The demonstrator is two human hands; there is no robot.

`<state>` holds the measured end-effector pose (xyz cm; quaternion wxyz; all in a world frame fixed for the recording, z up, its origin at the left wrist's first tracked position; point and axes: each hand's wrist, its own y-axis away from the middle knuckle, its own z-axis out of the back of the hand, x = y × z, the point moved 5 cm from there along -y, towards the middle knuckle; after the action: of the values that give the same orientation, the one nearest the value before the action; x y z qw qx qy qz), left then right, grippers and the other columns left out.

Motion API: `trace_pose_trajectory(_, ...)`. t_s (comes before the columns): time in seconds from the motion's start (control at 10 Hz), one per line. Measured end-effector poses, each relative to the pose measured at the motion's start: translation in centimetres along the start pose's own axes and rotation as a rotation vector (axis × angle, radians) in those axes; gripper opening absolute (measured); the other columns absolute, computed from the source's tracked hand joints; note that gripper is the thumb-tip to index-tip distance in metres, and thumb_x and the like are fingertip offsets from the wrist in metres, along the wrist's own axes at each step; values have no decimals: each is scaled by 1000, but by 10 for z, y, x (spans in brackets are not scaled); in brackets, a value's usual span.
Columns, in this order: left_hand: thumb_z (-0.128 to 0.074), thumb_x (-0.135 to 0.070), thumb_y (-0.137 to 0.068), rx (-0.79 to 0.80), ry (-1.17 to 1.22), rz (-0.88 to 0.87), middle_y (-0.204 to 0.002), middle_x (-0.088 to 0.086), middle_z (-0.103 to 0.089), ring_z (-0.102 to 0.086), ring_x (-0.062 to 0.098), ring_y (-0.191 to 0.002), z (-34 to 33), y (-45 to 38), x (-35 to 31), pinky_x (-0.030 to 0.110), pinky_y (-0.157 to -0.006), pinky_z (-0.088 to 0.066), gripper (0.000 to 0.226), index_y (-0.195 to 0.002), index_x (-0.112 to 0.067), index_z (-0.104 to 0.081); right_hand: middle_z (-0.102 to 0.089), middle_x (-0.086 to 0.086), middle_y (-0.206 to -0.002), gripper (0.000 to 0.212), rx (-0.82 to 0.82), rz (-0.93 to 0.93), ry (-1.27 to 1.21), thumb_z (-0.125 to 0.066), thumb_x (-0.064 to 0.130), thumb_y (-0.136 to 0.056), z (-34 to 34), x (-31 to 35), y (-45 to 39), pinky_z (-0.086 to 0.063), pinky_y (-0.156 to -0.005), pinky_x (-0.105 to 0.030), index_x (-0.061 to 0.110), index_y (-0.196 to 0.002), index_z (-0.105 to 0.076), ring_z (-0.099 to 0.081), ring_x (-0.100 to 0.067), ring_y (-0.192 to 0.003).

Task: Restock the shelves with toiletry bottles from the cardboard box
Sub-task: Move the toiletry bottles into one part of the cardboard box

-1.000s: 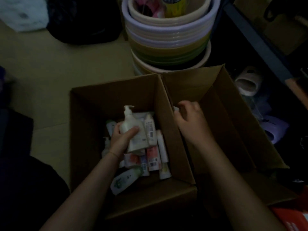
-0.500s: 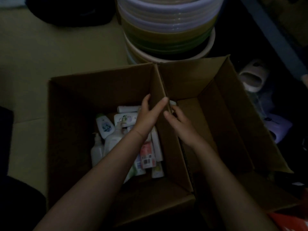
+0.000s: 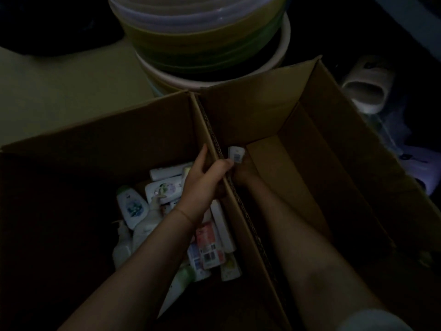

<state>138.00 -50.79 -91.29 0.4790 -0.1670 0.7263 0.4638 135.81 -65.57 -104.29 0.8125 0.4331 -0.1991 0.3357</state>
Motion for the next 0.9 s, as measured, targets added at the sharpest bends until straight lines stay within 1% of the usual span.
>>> trace_pose_trajectory(0.1, -65, -48, -70, -11, -10, -2, -127, 3, -64, -70, 11, -95, -2, -2, 2, 16, -56, -53, 85, -148, -24, -40, -55, -2, -139, 49, -86, -2, 132, -51, 43, -97, -12, -19, 12, -45, -86, -16, 16, -138, -52, -56, -22, -121)
trace_pose_trajectory(0.2, -66, -51, -68, -24, -19, -2, -127, 2, -63, -67, 15, -103, -3, -1, 1, 18, -56, -53, 88, -148, -25, -40, -50, 5, -139, 61, -133, -20, 102, -54, 54, -88, -31, -76, -4, -39, -105, -31, 28, -141, -44, -51, -18, -122)
trace_pose_trajectory(0.3, -63, -50, -70, -28, -27, 1, -124, -1, -63, -64, 13, -104, -6, -1, -1, 19, -54, -54, 84, -148, -29, -40, -47, -15, -143, 49, -69, -124, 162, -53, 32, -93, -22, -95, 1, -39, -105, -37, 24, -141, -48, -47, -35, -129)
trace_pose_trajectory(0.4, -66, -52, -69, -37, -19, 3, -130, -4, -61, -63, 11, -108, -7, -3, -1, 24, -63, -57, 87, -149, -35, -38, -46, -15, -144, 43, -82, -42, -149, -56, 21, -95, 15, -65, 24, -42, -97, -30, 20, -138, -51, -49, -33, -128)
trace_pose_trajectory(0.5, -70, -55, -70, -16, -8, 21, -139, -4, -57, -60, 14, -116, -8, -1, -1, 37, -87, -56, 90, -151, -39, -33, -43, 4, -137, 56, -83, -40, -548, -45, 17, -98, 65, -11, 76, -47, -87, -31, 34, -150, -32, -51, -23, -118)
trace_pose_trajectory(0.6, -72, -53, -75, -27, -3, 69, -142, 0, -53, -58, 19, -117, -7, 9, -8, 42, -93, -53, 92, -154, -40, -25, -56, -9, -121, 69, 54, 88, -899, -46, 14, -90, 93, 49, 147, -53, -64, -38, 47, -148, -28, -62, -28, -84)
trace_pose_trajectory(0.7, -67, -70, -70, -9, -87, 152, -142, 2, -53, -57, 23, -119, -1, 31, -20, 47, -100, -50, 97, -153, -35, -30, -63, -16, -103, 66, 140, 209, -989, -52, 18, -85, 98, 95, 207, -52, -60, -38, 43, -144, -36, -62, -28, -73)
trace_pose_trajectory(0.8, -54, -61, -90, -133, -211, 40, -136, -1, -56, -53, 17, -119, 28, 67, -39, 37, -103, -44, 65, -142, -23, -49, -56, -2, -126, 57, 55, 247, -685, -56, 22, -95, 83, 133, 243, -55, -68, -31, 46, -141, -33, -64, -20, -92)
trace_pose_trajectory(0.9, -59, -26, -96, -521, -528, -310, -130, 8, -53, -50, 22, -122, 90, 111, -58, 33, -103, -38, 38, -131, -11, -58, -48, 9, -123, 65, 41, 277, -412, -57, 23, -97, 43, 147, 246, -46, -69, -15, 39, -150, -23, -56, -6, -101)
